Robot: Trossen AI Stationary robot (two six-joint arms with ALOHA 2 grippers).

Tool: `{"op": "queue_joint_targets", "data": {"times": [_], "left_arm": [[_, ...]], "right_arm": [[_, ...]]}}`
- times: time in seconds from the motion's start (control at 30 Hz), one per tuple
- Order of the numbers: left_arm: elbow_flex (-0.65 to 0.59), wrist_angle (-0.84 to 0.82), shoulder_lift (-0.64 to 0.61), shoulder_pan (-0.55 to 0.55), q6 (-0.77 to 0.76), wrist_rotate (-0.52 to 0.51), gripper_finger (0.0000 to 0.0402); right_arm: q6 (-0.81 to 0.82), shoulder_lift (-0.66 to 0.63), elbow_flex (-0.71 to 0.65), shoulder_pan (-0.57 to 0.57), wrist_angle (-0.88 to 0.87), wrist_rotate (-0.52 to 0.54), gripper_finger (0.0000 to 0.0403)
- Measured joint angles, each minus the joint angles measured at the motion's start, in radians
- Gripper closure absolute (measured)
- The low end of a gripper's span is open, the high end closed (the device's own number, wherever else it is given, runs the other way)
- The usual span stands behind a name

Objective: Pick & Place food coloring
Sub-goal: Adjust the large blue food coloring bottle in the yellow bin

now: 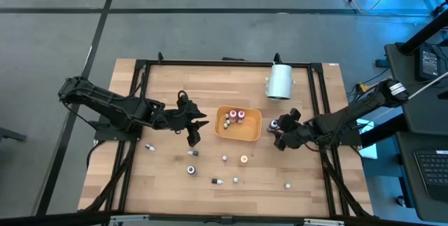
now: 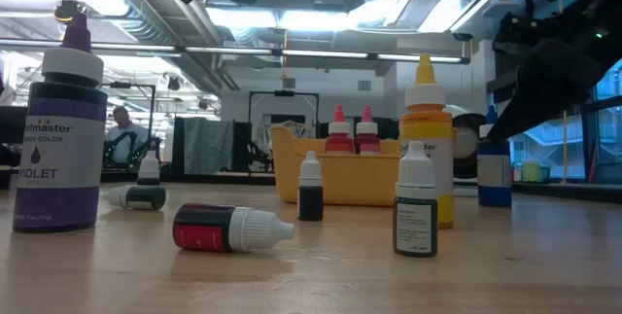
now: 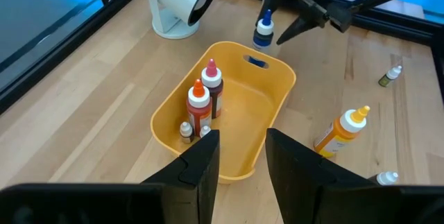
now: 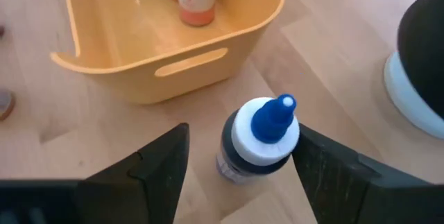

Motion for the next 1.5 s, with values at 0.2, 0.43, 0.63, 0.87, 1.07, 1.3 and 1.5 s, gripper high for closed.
{"op": "queue_joint_targets", "data": {"times": [0.2, 0.43, 0.63, 0.87, 1.07, 1.3, 1.5], "left_arm": [[0.000, 0.000, 0.000, 0.000, 0.000, 0.000, 0.0288], [0.000, 0.000, 0.000, 0.000, 0.000, 0.000, 0.0288], [0.000, 0.000, 0.000, 0.000, 0.000, 0.000, 0.0288], [0.000, 0.000, 0.000, 0.000, 0.000, 0.000, 0.0288], [0.000, 0.000, 0.000, 0.000, 0.000, -0.011, 0.0288], [0.000, 0.008, 0.000, 0.000, -0.001, 0.037, 0.0288], [0.000, 0.092, 0.000, 0.000, 0.008, 0.041, 0.0288]], "right_arm": [[-0.003, -0.002, 0.011, -0.061, -0.003, -0.092, 0.0183], [-0.049, 0.001, 0.053, -0.110, -0.031, -0.156, 0.0200], [-0.079, 0.002, 0.106, -0.169, -0.114, -0.234, 0.0224], [-0.082, 0.000, 0.109, -0.198, -0.134, -0.261, 0.0289], [-0.082, 0.001, 0.119, -0.198, -0.144, -0.263, 0.0290], [-0.170, 0.001, 0.341, -0.198, -0.264, -0.182, 0.0290], [-0.260, 0.003, 0.509, -0.198, -0.234, -0.114, 0.0290]]}}
